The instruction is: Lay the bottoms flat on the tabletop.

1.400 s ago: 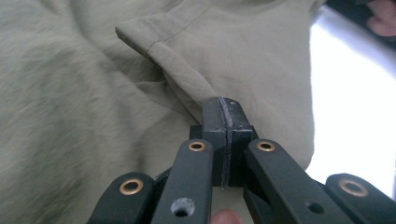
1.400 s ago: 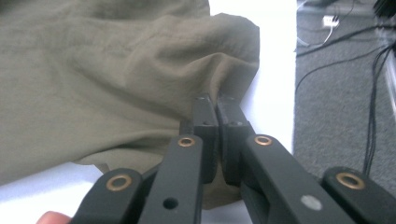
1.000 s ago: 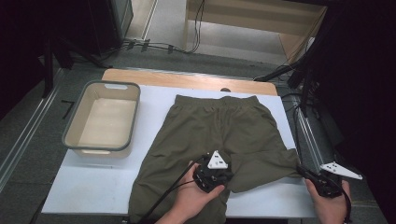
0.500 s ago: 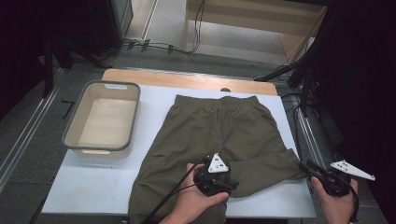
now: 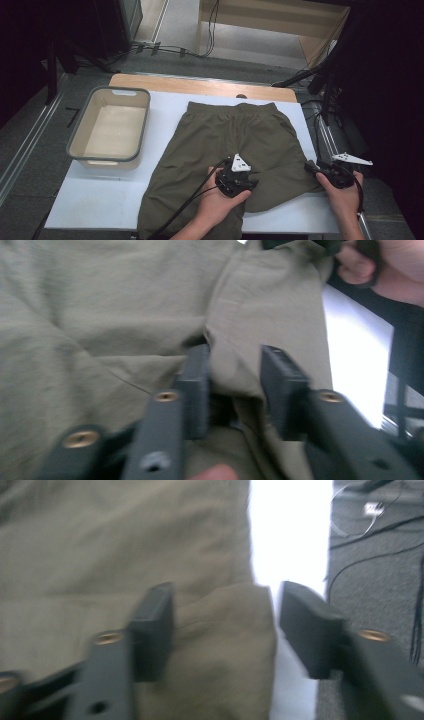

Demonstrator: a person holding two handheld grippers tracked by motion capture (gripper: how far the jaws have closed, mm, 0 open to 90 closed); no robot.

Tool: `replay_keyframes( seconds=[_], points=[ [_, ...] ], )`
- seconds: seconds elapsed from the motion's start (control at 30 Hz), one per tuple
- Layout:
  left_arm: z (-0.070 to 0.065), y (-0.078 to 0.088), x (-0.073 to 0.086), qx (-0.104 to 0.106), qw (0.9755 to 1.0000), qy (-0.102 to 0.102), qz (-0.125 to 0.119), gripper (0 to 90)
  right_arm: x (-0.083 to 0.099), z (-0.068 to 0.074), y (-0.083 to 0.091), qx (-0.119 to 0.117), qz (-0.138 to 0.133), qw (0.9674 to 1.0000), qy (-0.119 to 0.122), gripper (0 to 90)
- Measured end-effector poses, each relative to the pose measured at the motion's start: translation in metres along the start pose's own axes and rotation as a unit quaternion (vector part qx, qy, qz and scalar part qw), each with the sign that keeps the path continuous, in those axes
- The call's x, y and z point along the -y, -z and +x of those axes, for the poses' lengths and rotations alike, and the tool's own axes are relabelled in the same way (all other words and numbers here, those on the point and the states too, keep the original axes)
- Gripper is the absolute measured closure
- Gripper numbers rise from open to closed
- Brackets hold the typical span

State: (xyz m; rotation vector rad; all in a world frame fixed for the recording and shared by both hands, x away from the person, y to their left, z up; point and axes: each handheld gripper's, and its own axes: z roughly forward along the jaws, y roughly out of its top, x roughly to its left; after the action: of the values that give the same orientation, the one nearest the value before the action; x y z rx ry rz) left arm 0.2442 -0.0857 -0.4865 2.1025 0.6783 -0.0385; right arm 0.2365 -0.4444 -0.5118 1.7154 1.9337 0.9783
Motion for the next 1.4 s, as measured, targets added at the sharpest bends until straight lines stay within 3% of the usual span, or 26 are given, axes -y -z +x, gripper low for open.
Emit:
replay_keyframes(
  seconds=[0.07,0.13,0.23,0.37,0.53,0.8,0.87,0.9,0.97,1.07,1.3,1.4],
  points=[
    [-0.003,0.001,0.001,0.011,0.9999,-0.008,0.006,78.2,0.004,0.001,0.0,0.001,0.004,0.9999,0.009,62.8],
    [-0.007,0.002,0.003,0.023,0.9996,-0.014,0.007,81.9,0.008,0.0,0.004,-0.006,-0.002,1.0,0.004,74.7],
    [-0.014,0.003,0.006,0.038,0.999,-0.023,0.009,83.0,0.013,-0.001,0.015,-0.005,-0.016,0.9998,0.012,83.5],
    [-0.025,0.009,0.01,0.057,0.9977,-0.035,0.003,83.6,0.022,0.0,0.035,-0.005,-0.037,0.999,0.024,84.6],
    [-0.043,0.018,0.02,0.084,0.9954,-0.046,-0.005,84.0,0.043,-0.002,0.061,-0.022,-0.065,0.9976,0.008,84.3],
    [-0.073,0.024,0.039,0.12,0.9907,-0.064,0.001,83.8,0.083,0.004,0.09,-0.027,-0.064,0.9976,0.008,84.5],
    [-0.075,0.029,0.042,0.116,0.9906,-0.072,-0.011,78.8,0.089,0.004,0.095,-0.03,-0.067,0.9972,0.014,80.0],
    [-0.074,0.032,0.043,0.108,0.9913,-0.072,-0.02,71.4,0.09,0.004,0.098,-0.026,-0.072,0.9969,0.018,74.5],
    [-0.068,0.041,0.043,0.097,0.9922,-0.067,-0.04,55.0,0.089,0.002,0.103,-0.018,-0.082,0.9964,0.015,58.8],
    [-0.054,0.055,0.043,0.076,0.9941,-0.052,-0.058,35.8,0.082,-0.001,0.107,-0.026,-0.087,0.9958,0.005,38.9],
    [-0.016,0.089,0.047,0.025,0.9959,-0.025,-0.083,11.1,0.053,0.0,0.095,-0.041,-0.092,0.9946,0.024,18.8],
    [-0.001,0.103,0.049,0.022,0.9953,-0.015,-0.093,5.9,0.037,0.0,0.083,-0.058,-0.092,0.9937,0.027,15.1]
  ],
)
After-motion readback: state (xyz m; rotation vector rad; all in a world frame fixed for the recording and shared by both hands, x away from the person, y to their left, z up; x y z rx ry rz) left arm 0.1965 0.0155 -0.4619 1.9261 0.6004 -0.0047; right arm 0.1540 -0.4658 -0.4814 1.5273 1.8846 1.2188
